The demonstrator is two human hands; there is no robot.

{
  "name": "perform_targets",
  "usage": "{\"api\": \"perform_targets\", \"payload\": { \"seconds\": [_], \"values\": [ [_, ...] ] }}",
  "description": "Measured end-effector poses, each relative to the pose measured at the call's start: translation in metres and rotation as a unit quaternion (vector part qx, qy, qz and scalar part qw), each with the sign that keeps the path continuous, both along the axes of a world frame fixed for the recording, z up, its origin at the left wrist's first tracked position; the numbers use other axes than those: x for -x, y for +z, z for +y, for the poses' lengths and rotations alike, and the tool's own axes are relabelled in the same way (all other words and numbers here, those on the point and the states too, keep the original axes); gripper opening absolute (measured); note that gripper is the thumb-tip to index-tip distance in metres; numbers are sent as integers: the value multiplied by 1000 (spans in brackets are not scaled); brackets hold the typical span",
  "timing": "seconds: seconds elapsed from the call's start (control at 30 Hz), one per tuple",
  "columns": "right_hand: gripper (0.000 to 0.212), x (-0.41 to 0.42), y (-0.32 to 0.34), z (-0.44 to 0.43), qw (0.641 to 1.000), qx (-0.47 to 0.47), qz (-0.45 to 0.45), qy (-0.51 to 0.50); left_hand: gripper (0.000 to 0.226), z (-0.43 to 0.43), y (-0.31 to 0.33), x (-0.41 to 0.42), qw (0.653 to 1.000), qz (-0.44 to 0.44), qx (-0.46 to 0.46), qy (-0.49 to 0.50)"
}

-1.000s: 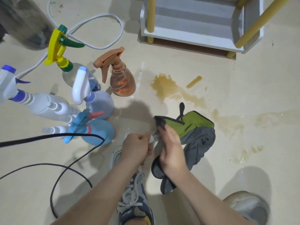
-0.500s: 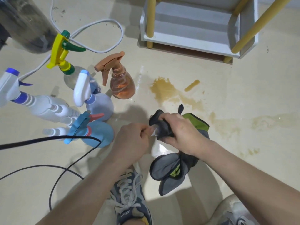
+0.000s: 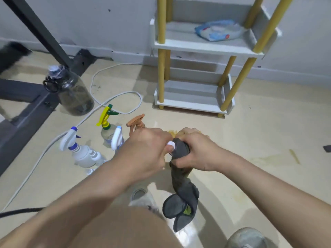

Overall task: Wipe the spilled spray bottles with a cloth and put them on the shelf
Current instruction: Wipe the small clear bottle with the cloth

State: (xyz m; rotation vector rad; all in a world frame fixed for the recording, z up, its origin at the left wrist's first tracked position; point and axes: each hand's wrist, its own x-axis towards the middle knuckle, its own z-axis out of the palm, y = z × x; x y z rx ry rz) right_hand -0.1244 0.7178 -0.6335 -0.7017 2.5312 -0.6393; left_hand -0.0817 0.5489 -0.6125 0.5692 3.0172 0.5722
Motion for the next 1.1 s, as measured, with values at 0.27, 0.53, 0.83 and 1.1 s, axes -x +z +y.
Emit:
{"api": "perform_targets", "payload": {
  "seconds": [0.27,0.53,0.83,1.1],
  "values": [
    [34,-68,69,25,956,37,249,-148,38,16,113,-37,996,51,-3,77],
    [24,-108,115,42,942,67,290,-156,56,45,171,-79,994,31,-32,100],
    [20,-120,127,52,902,109,415,-42,50,61,142,-120,989,-23,-131,71],
    [19,-122,85,54,951,150,261,-67,54,61,102,-147,987,10,-96,125]
  ]
}}
